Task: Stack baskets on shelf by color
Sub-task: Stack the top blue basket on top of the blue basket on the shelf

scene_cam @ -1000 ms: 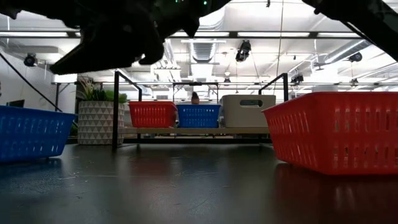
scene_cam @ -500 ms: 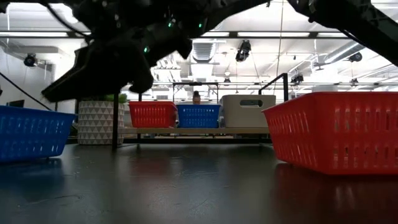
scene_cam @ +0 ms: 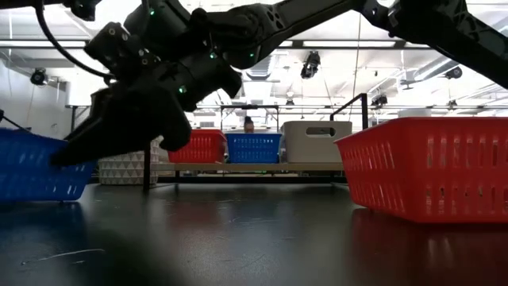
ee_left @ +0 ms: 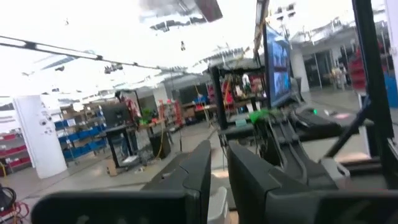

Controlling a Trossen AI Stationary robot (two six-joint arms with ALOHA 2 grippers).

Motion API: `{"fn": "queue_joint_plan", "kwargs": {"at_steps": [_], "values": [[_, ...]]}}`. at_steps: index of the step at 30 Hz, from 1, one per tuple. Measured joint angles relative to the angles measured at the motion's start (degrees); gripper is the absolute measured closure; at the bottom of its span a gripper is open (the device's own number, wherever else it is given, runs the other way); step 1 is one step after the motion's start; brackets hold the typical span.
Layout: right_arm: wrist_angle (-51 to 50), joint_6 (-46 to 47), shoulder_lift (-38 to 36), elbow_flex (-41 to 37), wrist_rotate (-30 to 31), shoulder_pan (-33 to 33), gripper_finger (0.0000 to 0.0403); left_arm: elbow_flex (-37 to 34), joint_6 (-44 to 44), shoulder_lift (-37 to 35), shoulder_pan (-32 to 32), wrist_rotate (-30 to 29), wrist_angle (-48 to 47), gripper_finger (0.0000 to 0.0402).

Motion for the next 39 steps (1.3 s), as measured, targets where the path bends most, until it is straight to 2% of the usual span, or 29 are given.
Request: {"fn": "queue_joint_plan", "kwargs": {"at_steps": [6,14,21,32,35,39], "values": [[-1.64,0.4,0.09,0.0,-0.09,-0.02,0.0302,-0.9,0.08,-2.43,0.04,-0.01,-0.21,0.0364],[-4.89,-1.65,-2.61,0.0,0.07,-0.02,0.0388,-0.94,0.11,-2.64,0.04,-0.04,-0.16,0.0364],[-12.88,-3.03,-7.1,-0.02,0.11,-0.02,0.0391,-0.98,0.09,-2.23,0.04,-0.07,-0.07,0.0364],[-33.02,-1.71,-20.89,-0.04,2.74,0.0,0.0392,-1.64,-0.15,-1.94,0.04,-0.09,1.55,0.0364],[-36.76,-0.71,-24.9,-0.23,5.34,0.0,0.0392,-2.35,-0.23,-1.96,0.04,-0.09,3.19,0.0364],[-37.37,-0.04,-30.29,-0.87,11.92,-0.16,0.0392,-3.45,-0.04,-1.94,0.04,-0.09,6.71,0.0364]]}}
